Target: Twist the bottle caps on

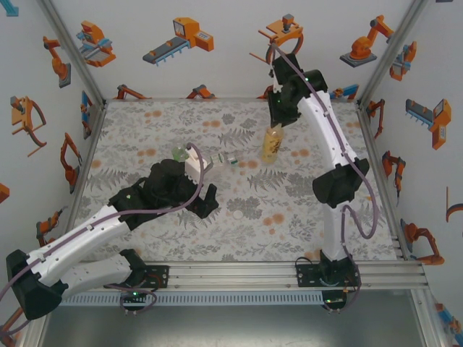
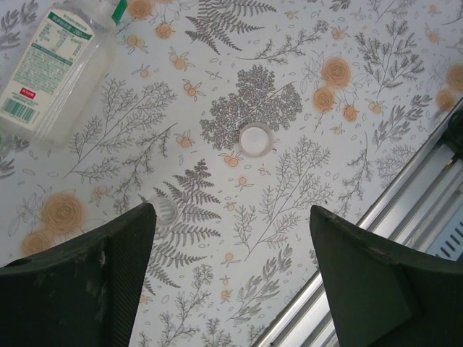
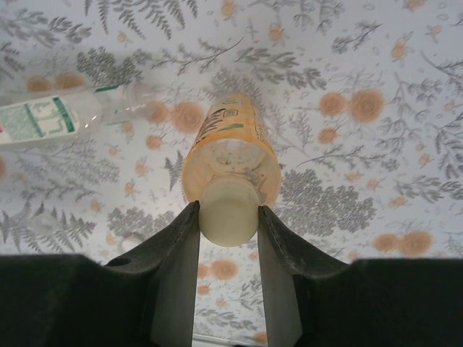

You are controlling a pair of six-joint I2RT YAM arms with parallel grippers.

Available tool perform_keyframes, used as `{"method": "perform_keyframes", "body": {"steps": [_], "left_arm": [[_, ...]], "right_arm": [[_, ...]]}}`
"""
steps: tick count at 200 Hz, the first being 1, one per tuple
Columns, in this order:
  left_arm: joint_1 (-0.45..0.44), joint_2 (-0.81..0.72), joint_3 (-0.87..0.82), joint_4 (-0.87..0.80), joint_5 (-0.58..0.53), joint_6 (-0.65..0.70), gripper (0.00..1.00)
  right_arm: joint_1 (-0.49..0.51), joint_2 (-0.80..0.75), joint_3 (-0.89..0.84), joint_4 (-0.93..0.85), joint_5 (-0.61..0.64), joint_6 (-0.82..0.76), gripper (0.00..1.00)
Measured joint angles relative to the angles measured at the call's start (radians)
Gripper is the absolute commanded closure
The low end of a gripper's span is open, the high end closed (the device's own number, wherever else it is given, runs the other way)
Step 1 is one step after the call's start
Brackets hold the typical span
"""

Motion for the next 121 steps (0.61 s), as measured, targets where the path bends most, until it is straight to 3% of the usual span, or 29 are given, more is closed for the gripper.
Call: {"method": "perform_keyframes", "body": {"steps": [52,78,121], "left_arm": [[0.0,0.0,-0.006,-0.003,-0.014,-0.043,0.21],[0.0,0.0,-0.007,-0.005,-0.018,-0.05,0.21],[0.0,0.0,-0.013,-0.011,-0.019,-0.058,0.21]], "right_arm": [[-0.039,0.079,0.047,0.002,0.036,-0.056,0.96],[-0.039,0.08,0.047,0.01,0.043,-0.069,0.81],[-0.04,0.073,0.021,0.055,0.042,-0.072,0.68]]}}
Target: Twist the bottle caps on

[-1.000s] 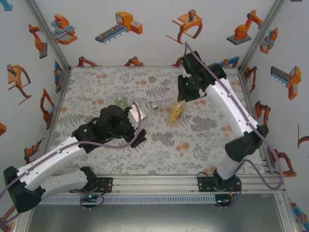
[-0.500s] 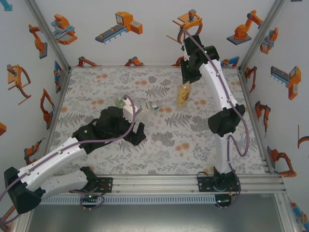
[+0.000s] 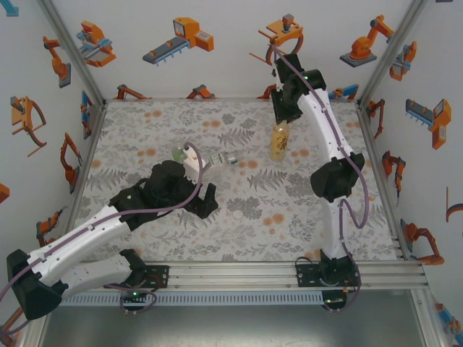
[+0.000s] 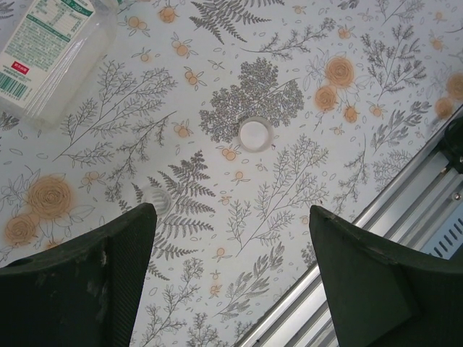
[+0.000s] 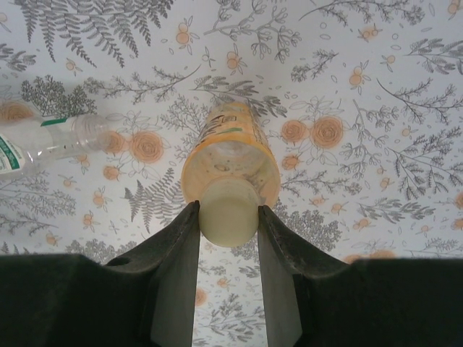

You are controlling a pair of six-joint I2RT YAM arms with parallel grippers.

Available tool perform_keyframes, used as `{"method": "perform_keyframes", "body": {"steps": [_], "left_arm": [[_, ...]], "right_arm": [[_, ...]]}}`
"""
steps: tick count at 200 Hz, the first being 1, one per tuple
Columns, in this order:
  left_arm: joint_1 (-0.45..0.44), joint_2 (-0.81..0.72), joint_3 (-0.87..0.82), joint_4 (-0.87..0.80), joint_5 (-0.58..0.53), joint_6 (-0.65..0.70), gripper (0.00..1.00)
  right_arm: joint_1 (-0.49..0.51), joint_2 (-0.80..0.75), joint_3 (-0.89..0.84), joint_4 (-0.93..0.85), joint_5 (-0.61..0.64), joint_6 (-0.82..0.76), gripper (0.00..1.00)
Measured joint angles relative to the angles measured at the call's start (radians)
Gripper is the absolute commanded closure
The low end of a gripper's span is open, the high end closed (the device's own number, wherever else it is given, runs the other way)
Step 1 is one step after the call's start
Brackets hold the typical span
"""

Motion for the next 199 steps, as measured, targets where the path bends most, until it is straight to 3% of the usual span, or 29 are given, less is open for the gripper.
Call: {"method": "perform_keyframes", "body": {"steps": [71,140,169,199], "left_arm": [[0.0,-0.006,0.0,-0.014,-0.003,0.0,0.21],[0.006,-0.033,0.0,-0.037,-0.002,0.021,0.2],[0.023,-0.005,0.016,-0.066,0.0,0.051,0.2],[0.045,0.081,0.075,-0.094,0.012,0.093,0.2]], "right_arm": [[0.0,-0.011,-0.019,0.011,-0.007,0.0,0.54],[0.0,-0.083,-0.042,0.006,-0.008,0.0,0.49],[0.0,-0.177,-0.134,0.012,-0.006,0.002,0.45],[0.0,-0.315,-0.35,0.06,-0.008,0.005,0.44]]}}
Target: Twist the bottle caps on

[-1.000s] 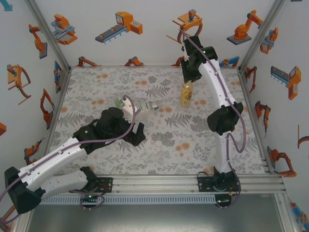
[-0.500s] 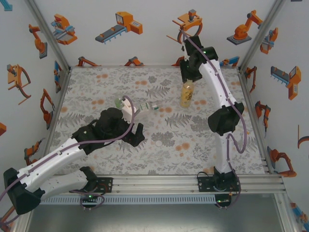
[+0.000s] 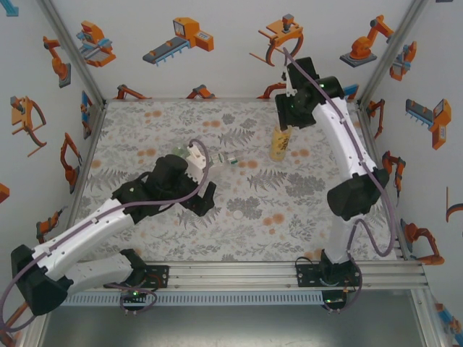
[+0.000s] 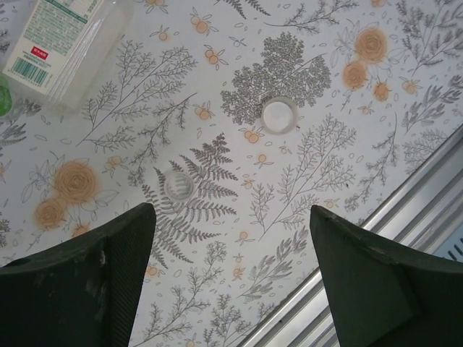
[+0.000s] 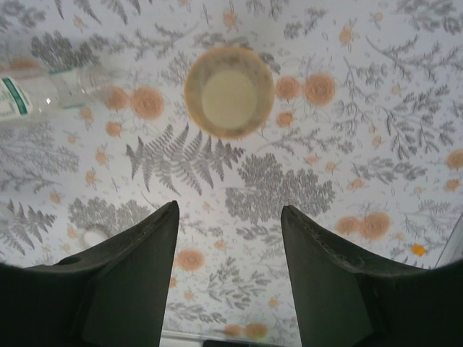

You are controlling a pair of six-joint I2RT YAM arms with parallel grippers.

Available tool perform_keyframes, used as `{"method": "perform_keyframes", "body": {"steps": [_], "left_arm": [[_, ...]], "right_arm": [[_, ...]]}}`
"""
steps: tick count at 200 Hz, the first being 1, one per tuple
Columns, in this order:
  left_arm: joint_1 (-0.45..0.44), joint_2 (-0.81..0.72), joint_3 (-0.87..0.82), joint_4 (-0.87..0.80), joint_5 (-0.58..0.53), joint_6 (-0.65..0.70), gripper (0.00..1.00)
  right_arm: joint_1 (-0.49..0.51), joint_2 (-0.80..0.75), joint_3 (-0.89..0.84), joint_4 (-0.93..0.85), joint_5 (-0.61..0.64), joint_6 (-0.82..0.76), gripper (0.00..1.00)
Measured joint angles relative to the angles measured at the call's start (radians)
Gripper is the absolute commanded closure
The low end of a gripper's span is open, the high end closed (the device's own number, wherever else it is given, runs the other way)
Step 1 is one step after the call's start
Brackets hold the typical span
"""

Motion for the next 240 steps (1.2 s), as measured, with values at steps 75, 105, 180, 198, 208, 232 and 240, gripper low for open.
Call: {"method": "perform_keyframes", "body": {"steps": [75,105,180,198,208,232,240], "left_arm": [[0.123,0.412,0.346,-0.091,0.068,0.144,0.2],[0.158,0.599,0.524,-0.156,0.053,0.221,0.19],[0.198,0.928,0.744,-0.263,-0.035,0.343,0.18],[0.198,0.989,0.78,-0.282,-0.081,0.358,0.17],[0.197,1.013,0.789,-0.284,-0.109,0.369,0.16],[0.197,1.031,0.798,-0.283,-0.146,0.382,0.16],[0.199,1.031,0.798,-0.286,-0.145,0.383,0.16]], "right_arm": [[0.0,-0.426,-0.527,0.15,-0.013,0.014,0.41],[0.0,-0.585,-0.667,0.178,-0.018,0.053,0.35],[0.0,-0.818,-0.874,0.237,-0.058,0.137,0.3],[0.0,-0.821,-0.874,0.244,-0.08,0.153,0.29],[0.0,-0.821,-0.874,0.244,-0.096,0.16,0.29],[0.0,-0.822,-0.875,0.244,-0.135,0.174,0.29],[0.0,-0.823,-0.879,0.245,-0.143,0.177,0.29]]}}
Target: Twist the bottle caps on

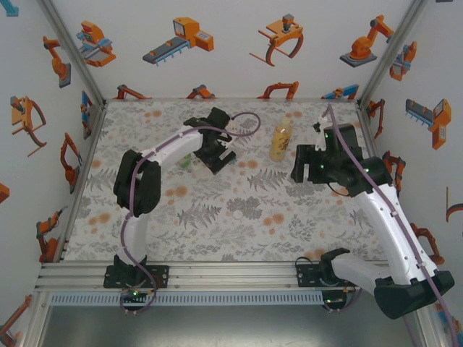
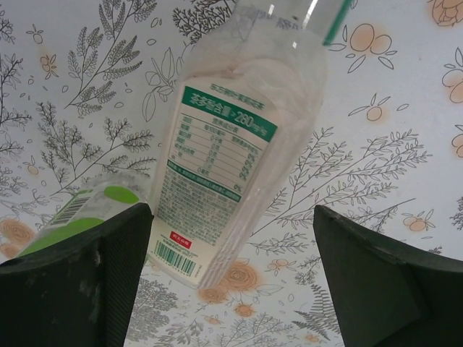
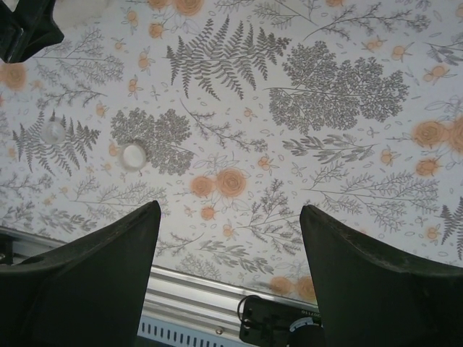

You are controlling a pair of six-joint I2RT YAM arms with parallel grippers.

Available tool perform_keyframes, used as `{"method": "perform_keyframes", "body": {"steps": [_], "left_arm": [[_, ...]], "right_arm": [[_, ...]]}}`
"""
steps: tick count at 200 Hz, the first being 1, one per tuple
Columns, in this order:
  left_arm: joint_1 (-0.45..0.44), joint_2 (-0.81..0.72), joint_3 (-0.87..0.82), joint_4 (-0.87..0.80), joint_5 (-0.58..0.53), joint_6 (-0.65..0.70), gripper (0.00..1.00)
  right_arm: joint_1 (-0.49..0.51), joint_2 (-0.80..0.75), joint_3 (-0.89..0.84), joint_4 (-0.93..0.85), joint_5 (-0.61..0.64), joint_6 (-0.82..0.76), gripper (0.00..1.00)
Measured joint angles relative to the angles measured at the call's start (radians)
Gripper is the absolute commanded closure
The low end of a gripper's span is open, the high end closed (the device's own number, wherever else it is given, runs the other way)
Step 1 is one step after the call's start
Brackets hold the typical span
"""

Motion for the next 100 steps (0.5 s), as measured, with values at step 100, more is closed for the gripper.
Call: {"method": "perform_keyframes", "body": {"steps": [100], "left_arm": [[0.002,-0.007,-0.081,0.003,0.153,-0.154,0.22]], "right_arm": [[0.0,-0.02,-0.061,0.001,-0.061,0.019,0.28]]}}
